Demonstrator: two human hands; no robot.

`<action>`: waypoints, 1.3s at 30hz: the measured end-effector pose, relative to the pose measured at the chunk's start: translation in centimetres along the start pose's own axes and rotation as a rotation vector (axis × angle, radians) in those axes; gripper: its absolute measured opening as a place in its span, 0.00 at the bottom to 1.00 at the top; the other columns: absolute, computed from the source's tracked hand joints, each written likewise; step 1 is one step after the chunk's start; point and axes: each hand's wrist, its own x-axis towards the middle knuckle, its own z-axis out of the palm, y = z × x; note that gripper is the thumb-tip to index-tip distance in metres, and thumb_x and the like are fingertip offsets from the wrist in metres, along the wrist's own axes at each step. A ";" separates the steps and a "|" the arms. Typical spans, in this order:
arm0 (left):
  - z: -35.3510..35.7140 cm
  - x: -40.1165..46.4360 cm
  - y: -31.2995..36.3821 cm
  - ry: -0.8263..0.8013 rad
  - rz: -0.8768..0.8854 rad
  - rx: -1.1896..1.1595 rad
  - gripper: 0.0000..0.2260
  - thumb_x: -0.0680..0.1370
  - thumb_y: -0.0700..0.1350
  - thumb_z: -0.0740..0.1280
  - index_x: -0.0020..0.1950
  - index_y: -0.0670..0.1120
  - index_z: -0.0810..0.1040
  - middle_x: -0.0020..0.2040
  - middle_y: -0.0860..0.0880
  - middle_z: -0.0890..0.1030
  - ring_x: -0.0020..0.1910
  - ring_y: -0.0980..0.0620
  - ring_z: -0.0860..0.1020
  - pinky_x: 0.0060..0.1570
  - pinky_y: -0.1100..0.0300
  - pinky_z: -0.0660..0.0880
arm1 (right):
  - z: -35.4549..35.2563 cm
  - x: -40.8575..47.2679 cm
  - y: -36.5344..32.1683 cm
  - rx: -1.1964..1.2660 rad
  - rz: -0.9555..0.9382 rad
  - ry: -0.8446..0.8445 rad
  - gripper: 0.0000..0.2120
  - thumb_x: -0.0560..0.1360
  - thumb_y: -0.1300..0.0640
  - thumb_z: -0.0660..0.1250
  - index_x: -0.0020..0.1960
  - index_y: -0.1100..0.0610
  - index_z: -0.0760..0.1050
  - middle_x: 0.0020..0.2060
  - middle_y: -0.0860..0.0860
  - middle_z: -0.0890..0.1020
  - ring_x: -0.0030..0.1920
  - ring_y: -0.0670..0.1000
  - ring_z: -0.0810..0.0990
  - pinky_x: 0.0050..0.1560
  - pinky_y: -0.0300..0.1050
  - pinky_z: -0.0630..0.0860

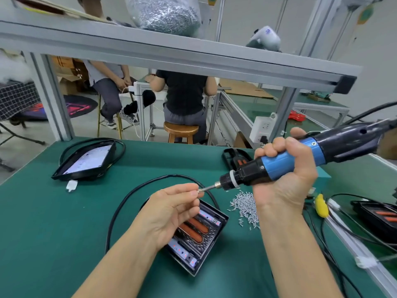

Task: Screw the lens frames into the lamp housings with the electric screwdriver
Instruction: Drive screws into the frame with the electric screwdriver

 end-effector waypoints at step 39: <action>-4.8 3.0 -0.4 0.319 0.565 1.267 0.08 0.74 0.39 0.68 0.47 0.49 0.84 0.34 0.57 0.74 0.38 0.52 0.73 0.44 0.60 0.70 | -0.3 -1.4 10.3 -0.534 -0.006 -0.230 0.13 0.65 0.68 0.64 0.46 0.55 0.72 0.27 0.50 0.73 0.29 0.51 0.72 0.35 0.41 0.72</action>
